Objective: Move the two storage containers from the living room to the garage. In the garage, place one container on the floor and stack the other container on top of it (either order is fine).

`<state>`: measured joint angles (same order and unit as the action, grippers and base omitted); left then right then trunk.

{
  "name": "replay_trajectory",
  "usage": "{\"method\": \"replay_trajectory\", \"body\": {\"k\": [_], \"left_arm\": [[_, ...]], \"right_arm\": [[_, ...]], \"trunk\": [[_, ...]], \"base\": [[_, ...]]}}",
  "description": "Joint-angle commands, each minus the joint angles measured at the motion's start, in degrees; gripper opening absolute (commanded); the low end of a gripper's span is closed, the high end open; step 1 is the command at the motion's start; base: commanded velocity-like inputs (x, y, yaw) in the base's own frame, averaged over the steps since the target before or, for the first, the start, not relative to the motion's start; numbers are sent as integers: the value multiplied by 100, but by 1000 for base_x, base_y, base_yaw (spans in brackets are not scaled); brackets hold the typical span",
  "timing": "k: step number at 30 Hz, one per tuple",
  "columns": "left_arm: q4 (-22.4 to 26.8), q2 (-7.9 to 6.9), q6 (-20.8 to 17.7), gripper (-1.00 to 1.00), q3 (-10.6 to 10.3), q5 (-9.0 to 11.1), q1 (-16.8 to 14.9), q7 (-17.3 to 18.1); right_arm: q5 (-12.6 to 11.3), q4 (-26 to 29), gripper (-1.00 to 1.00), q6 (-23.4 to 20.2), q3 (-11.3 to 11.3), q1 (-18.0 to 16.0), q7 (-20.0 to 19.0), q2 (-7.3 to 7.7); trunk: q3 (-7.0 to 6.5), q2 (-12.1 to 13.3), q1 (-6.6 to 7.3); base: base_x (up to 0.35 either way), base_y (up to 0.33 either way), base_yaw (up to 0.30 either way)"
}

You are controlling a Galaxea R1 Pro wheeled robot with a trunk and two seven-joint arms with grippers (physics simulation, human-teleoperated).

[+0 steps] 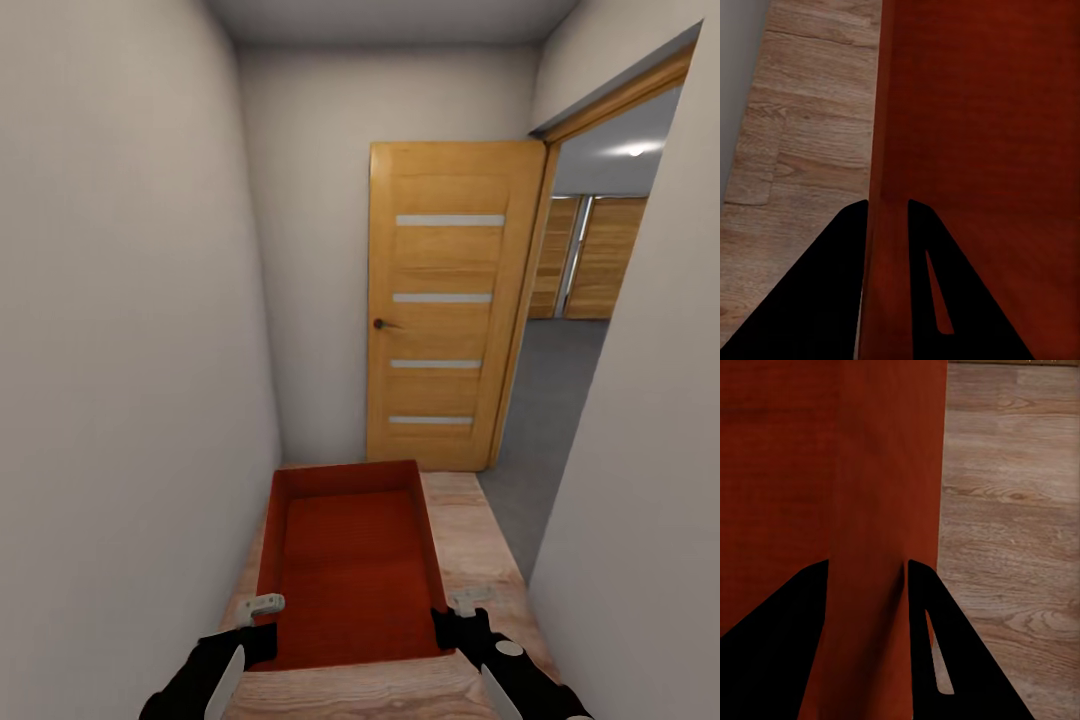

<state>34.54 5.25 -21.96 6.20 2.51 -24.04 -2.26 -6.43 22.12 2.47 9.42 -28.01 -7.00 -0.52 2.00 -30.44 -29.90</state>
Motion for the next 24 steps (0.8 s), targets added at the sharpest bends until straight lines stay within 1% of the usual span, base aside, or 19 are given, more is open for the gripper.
{"method": "replay_trajectory", "body": {"k": [1, 24], "left_arm": [[24, -104, 113, -100, 56, -135, -7, -169], [20, -102, 113, -100, 56, -137, -6, -173]], "right_arm": [[-77, -15, -100, 25, 103, -3, -107, 8], [-77, -15, -100, 25, 103, -3, -108, 8]], "trunk": [[12, -10, -6], [12, -10, -6]], "base": [[328, 0, 0], [329, 0, 0]]}}
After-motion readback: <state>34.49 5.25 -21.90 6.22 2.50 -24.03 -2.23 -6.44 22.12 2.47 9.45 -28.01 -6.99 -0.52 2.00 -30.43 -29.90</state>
